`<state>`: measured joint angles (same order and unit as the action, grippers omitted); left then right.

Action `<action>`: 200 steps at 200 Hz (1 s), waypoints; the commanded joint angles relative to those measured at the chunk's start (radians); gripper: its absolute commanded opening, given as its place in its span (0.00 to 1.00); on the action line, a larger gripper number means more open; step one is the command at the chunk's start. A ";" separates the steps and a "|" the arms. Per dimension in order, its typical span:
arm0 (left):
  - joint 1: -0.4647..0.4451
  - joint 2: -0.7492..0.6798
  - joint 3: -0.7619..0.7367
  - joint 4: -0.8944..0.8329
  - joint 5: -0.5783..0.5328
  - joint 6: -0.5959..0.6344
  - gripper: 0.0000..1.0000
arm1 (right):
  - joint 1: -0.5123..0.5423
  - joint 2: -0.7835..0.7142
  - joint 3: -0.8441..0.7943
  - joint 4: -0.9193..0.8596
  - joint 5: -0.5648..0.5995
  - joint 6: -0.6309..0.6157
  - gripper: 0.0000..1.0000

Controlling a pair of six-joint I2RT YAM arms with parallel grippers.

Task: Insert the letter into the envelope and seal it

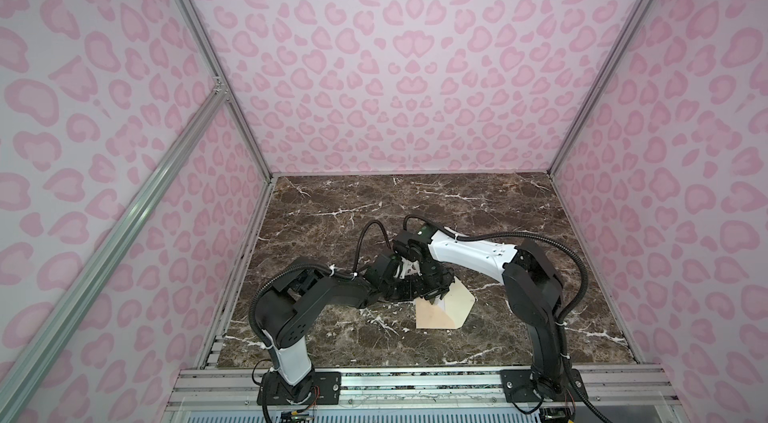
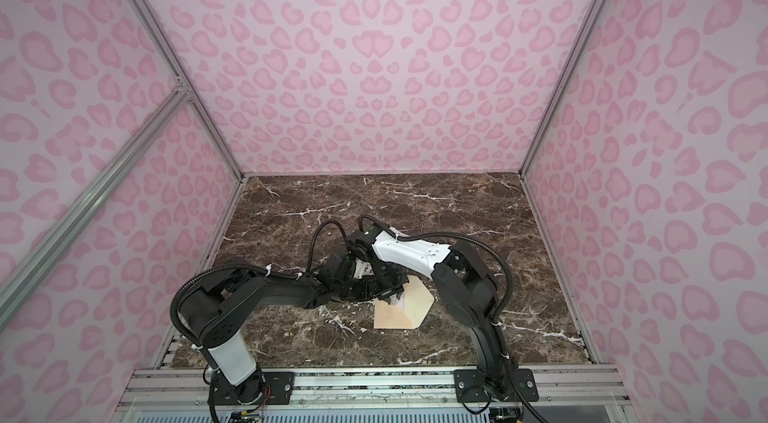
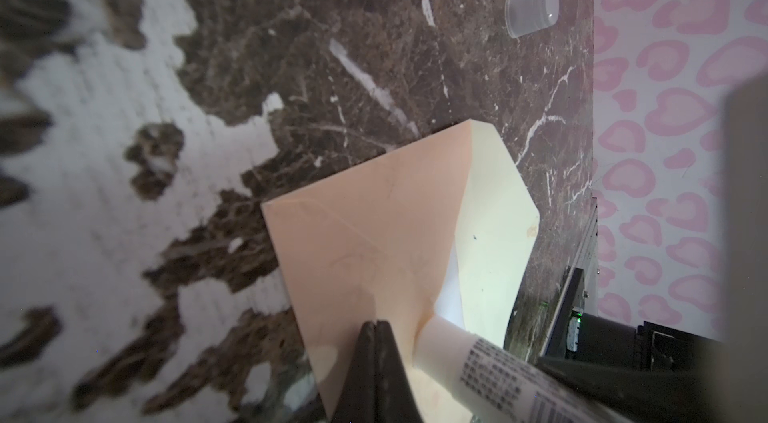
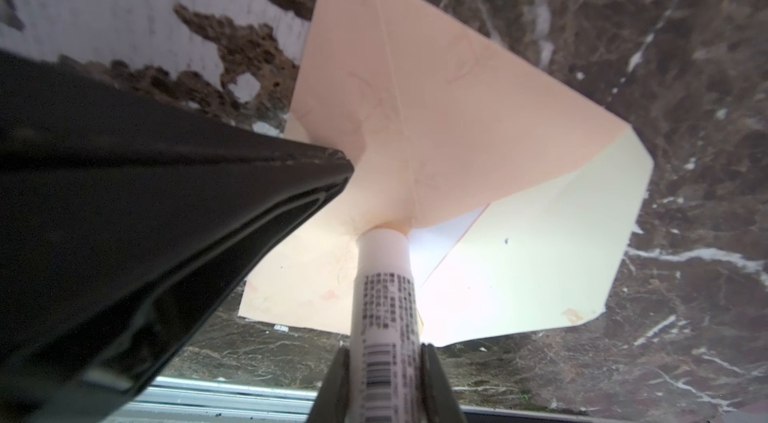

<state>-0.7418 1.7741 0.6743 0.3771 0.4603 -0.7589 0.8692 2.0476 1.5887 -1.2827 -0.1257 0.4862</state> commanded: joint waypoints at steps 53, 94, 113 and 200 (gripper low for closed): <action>0.002 0.005 0.009 -0.082 -0.026 0.021 0.04 | -0.002 0.001 0.001 -0.008 0.071 0.006 0.00; 0.002 0.010 0.006 -0.078 -0.028 0.018 0.04 | -0.001 -0.033 0.004 -0.022 0.069 0.005 0.00; 0.002 0.012 0.006 -0.079 -0.028 0.018 0.04 | -0.001 -0.047 0.000 -0.030 0.073 0.006 0.00; 0.002 0.021 0.009 -0.092 -0.034 0.022 0.04 | -0.010 -0.096 -0.045 -0.038 0.105 0.011 0.00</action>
<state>-0.7399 1.7851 0.6842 0.3759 0.4709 -0.7563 0.8635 1.9614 1.5555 -1.2839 -0.0597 0.4900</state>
